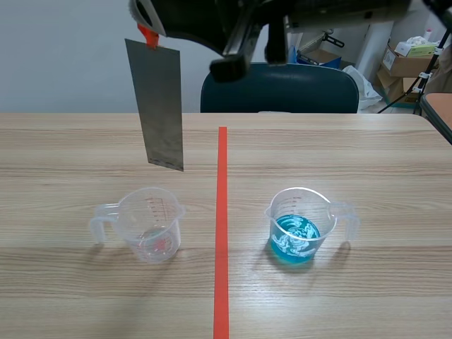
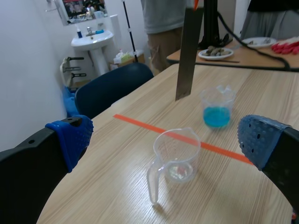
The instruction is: Do the redox reaction experiment
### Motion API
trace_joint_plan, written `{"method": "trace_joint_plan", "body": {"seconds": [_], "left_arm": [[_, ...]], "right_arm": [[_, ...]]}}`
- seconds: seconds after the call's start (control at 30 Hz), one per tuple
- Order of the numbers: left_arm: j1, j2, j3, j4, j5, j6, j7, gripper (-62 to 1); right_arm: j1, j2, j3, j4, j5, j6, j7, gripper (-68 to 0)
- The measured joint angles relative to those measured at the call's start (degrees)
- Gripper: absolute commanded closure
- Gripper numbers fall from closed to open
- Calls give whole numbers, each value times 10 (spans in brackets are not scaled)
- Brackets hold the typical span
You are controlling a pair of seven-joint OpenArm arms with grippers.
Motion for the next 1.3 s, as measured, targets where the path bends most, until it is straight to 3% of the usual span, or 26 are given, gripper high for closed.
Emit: {"method": "trace_joint_plan", "body": {"seconds": [0.1, 0.3, 0.6, 1.3], "left_arm": [[0, 0, 0, 0, 0, -16, -8, -623], [0, 0, 0, 0, 0, -16, -9, -623], [0, 0, 0, 0, 0, -16, 7, -623], [0, 0, 0, 0, 0, -16, 31, -623]], "right_arm": [[22, -24, -28, -31, 0, 0, -3, -11], [57, -70, -68, -77, -14, -10, -7, -11], [68, -107, -88, -85, -29, -12, -21, -11], [68, -108, -99, -85, -29, -28, -54, -11]]}}
